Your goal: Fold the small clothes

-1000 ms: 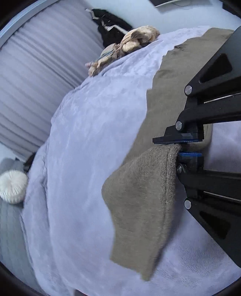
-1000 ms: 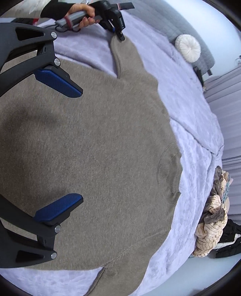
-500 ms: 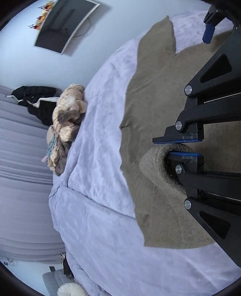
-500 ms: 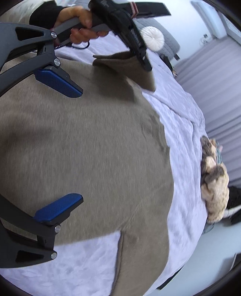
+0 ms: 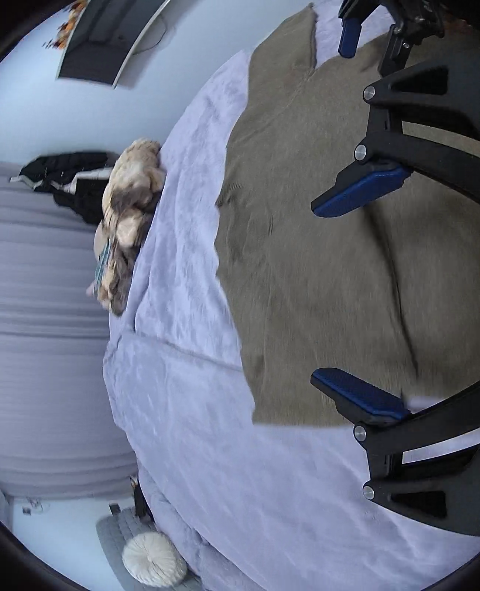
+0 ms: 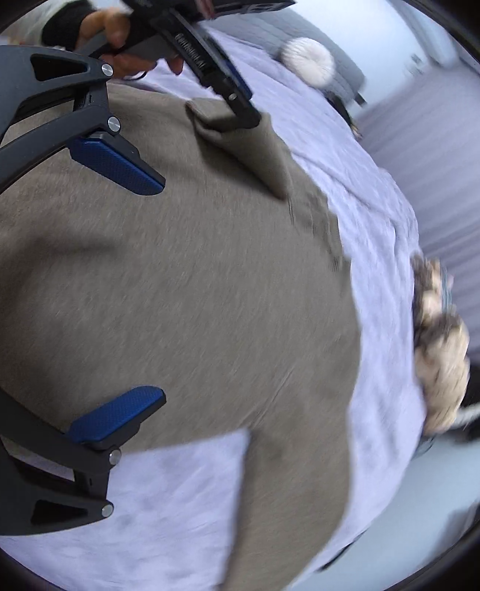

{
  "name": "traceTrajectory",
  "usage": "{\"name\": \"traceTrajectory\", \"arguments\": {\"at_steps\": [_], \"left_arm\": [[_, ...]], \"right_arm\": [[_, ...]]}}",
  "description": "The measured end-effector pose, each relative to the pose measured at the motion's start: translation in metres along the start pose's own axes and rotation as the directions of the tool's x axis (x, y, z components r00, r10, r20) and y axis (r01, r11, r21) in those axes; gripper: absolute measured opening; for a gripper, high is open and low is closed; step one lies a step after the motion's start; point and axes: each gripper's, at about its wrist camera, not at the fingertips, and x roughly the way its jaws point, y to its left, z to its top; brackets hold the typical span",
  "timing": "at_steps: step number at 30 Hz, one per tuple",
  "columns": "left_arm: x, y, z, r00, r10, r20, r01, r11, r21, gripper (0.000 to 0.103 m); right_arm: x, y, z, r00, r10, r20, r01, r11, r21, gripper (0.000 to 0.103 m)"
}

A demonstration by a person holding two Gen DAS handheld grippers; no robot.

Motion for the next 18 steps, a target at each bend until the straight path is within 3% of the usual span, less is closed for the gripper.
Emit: {"name": "traceTrajectory", "arguments": {"at_steps": [3,6,9,12,13,14,15,16,18], "left_arm": [[0.018,0.063,0.003,0.994,0.080,-0.075,-0.090,0.987,-0.135,0.085],[0.048,0.114,0.000,0.989,-0.017,-0.148,-0.027,0.955,-0.294,0.085],[0.079,0.136,-0.011,0.971,-0.113,-0.209,0.027,0.926,-0.376,0.085],[0.089,0.144,-0.021,0.968,-0.152,-0.200,0.058,0.910,-0.411,0.085],[0.090,0.144,-0.022,0.969,-0.154,-0.193,0.063,0.910,-0.410,0.085],[0.091,0.143,-0.023,0.969,-0.153,-0.191,0.064,0.913,-0.404,0.085],[0.093,0.142,-0.022,0.970,-0.149,-0.194,0.062,0.916,-0.396,0.085],[0.093,0.140,-0.023,0.970,-0.145,-0.193,0.060,0.920,-0.387,0.085],[0.094,0.137,-0.024,0.972,-0.131,-0.194,0.052,0.928,-0.368,0.085]], "right_arm": [[0.016,0.061,0.015,0.999,-0.025,0.028,0.032,0.962,-0.273,0.103],[0.042,0.120,0.022,0.999,-0.023,0.036,0.038,0.880,-0.473,0.103],[0.073,0.162,0.028,1.000,-0.005,0.011,0.010,0.818,-0.576,0.103],[0.102,0.188,0.028,0.999,-0.048,0.015,0.047,0.775,-0.631,0.099],[0.112,0.193,0.029,0.998,-0.064,0.006,0.053,0.773,-0.632,0.092],[0.118,0.192,0.031,0.998,-0.057,-0.018,0.034,0.785,-0.619,0.063],[0.120,0.188,0.034,0.998,0.000,-0.069,-0.040,0.815,-0.578,0.021],[0.119,0.181,0.039,0.995,0.046,-0.089,-0.086,0.852,-0.516,0.013],[0.106,0.164,0.050,0.994,0.099,-0.039,-0.106,0.914,-0.392,0.012]]}}
